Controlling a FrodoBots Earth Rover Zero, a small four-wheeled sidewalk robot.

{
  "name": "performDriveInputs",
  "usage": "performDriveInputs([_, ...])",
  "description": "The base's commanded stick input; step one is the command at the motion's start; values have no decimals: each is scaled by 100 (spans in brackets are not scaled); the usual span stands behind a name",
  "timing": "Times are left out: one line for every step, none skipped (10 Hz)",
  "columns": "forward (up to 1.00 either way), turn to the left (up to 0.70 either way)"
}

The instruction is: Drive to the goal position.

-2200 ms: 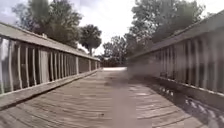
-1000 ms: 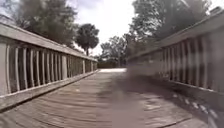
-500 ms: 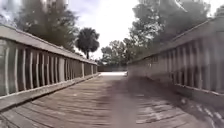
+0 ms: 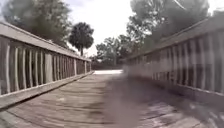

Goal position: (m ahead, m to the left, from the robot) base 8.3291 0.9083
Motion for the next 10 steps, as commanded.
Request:
performDriveInputs([70, 0])
performDriveInputs([70, 0])
performDriveInputs([70, 0])
performDriveInputs([70, 0])
performDriveInputs([70, 0])
performDriveInputs([70, 0])
performDriveInputs([70, 0])
performDriveInputs([70, 0])
performDriveInputs([70, 0])
performDriveInputs([70, 0])
